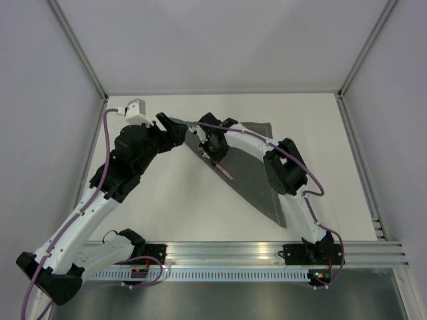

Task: Fold the napkin, place the utensils inside, and roll it up
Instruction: Place the fork on the napkin.

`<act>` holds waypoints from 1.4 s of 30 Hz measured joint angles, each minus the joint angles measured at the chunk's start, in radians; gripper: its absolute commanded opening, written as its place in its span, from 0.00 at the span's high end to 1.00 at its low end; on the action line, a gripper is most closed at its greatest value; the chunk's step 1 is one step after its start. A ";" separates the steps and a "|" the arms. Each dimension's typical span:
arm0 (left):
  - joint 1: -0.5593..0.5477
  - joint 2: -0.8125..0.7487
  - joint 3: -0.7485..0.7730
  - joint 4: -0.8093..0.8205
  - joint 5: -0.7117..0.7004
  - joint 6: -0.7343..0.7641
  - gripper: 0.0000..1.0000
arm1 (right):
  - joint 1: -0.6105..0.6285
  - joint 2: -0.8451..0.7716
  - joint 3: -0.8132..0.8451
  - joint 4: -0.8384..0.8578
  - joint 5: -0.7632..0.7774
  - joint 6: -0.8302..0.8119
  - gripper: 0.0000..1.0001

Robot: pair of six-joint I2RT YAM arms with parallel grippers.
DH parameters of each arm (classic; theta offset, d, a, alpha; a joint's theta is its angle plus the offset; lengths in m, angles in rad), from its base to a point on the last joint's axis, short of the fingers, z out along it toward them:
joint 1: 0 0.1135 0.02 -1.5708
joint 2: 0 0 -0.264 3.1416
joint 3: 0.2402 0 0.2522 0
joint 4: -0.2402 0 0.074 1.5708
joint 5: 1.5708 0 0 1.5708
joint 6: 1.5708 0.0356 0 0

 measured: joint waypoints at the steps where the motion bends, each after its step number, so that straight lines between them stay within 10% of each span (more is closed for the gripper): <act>1: 0.000 0.000 -0.002 0.000 0.000 0.000 0.20 | 0.001 0.000 0.000 0.000 0.000 0.000 1.00; 42: 0.011 0.009 -0.023 0.002 0.000 0.000 0.20 | 0.006 0.003 -0.014 0.012 0.000 0.030 1.00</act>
